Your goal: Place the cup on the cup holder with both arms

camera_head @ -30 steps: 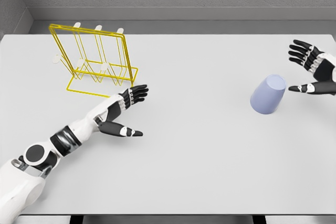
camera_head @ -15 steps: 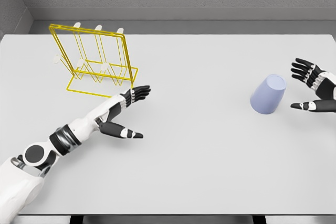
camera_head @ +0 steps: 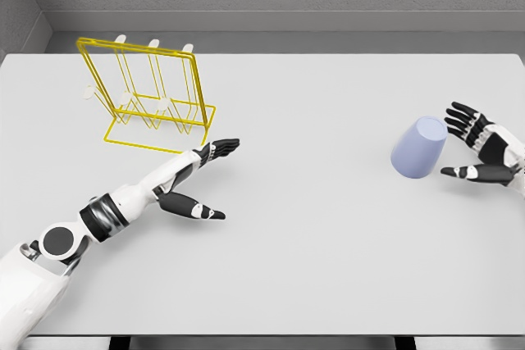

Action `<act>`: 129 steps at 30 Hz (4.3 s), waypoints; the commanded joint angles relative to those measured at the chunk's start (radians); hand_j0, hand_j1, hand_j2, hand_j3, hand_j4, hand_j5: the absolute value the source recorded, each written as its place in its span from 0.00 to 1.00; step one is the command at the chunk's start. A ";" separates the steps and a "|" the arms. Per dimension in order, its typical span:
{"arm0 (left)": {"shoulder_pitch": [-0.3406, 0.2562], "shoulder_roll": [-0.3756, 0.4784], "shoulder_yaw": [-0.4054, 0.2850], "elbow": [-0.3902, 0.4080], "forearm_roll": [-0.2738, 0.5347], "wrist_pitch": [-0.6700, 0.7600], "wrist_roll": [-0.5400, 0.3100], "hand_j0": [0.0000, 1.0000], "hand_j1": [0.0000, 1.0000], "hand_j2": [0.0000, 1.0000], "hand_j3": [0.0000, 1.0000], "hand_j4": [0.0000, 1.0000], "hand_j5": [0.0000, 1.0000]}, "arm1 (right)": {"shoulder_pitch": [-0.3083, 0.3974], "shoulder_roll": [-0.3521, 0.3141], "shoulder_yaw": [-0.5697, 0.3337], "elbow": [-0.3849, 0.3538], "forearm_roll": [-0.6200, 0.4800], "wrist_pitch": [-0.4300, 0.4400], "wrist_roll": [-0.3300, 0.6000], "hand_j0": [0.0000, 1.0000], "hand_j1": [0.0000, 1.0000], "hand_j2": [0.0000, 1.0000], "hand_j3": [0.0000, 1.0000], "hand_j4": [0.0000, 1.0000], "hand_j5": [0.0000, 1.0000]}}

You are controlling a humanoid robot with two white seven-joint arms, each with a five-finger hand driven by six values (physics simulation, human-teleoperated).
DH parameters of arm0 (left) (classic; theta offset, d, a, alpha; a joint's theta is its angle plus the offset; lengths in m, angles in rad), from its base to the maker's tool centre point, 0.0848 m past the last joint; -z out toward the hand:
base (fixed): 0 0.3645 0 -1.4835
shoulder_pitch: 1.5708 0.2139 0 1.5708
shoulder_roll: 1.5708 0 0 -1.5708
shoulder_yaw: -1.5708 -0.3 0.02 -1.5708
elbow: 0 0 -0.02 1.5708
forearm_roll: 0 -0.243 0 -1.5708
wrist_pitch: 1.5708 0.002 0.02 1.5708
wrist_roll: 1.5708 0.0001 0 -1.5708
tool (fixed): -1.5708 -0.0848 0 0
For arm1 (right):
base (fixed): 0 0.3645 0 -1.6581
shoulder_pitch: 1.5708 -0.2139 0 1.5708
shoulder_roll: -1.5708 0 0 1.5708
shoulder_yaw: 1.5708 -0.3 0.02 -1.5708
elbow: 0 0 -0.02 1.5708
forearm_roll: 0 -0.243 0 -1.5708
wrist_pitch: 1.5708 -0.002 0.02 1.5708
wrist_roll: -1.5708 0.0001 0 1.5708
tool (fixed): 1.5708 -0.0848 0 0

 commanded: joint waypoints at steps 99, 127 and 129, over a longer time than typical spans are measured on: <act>0.008 -0.040 0.013 0.028 0.093 0.066 -0.006 1.00 1.00 1.00 1.00 1.00 1.00 | -0.092 0.192 0.087 -0.150 0.060 0.000 0.000 0.70 0.70 0.70 0.70 0.70 0.70; 0.009 -0.048 0.015 0.028 0.094 0.064 -0.004 1.00 1.00 1.00 1.00 1.00 1.00 | -0.095 0.324 0.185 -0.195 0.181 0.014 0.000 0.70 0.70 0.70 0.70 0.70 0.70; 0.009 -0.048 0.015 0.028 0.094 0.062 -0.006 1.00 1.00 1.00 1.00 1.00 1.00 | -0.097 0.330 0.185 -0.182 0.193 0.014 0.000 0.70 0.70 0.70 0.70 0.70 0.70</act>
